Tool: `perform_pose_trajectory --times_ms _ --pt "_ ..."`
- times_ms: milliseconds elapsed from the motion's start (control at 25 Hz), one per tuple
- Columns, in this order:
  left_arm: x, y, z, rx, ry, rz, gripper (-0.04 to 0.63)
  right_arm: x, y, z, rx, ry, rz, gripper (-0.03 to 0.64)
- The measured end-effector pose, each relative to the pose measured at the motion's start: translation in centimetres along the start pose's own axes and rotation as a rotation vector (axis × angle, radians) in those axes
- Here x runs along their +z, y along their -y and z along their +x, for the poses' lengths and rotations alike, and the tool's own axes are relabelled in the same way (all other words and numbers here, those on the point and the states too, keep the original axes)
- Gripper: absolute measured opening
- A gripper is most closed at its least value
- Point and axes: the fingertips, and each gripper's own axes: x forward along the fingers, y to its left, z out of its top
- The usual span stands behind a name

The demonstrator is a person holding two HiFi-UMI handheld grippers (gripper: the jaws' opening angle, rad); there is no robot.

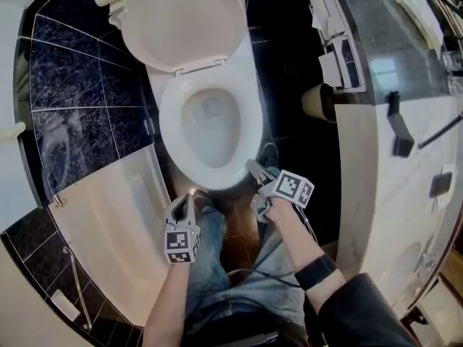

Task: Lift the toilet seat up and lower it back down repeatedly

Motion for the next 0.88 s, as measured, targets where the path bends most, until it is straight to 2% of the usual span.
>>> perform_pose_trajectory --times_ms 120,200,280,480,800,880 --pt "-1.6 0.8 1.2 -0.011 -0.052 -0.074 0.0 0.9 -3.2 -0.7 0.05 0.003 0.013 0.116" --pt "-0.4 1.8 2.2 -0.033 -0.047 -0.105 0.0 1.7 -5.3 -1.0 0.079 0.002 0.005 0.125" --pt "2.1 2.3 2.8 -0.038 -0.009 -0.136 0.0 2.3 -7.0 -1.1 0.095 -0.007 -0.023 0.138" --pt "8.0 1.7 2.5 0.006 0.094 -0.192 0.0 3.4 -9.7 -1.6 0.117 -0.022 -0.045 0.146" --pt "14.9 0.1 0.8 0.062 0.168 -0.275 0.0 5.9 -15.1 -2.3 0.166 -0.062 -0.113 0.158" --pt "16.6 -0.4 0.5 0.076 0.187 -0.29 0.0 6.7 -16.8 -2.7 0.179 -0.073 -0.159 0.137"
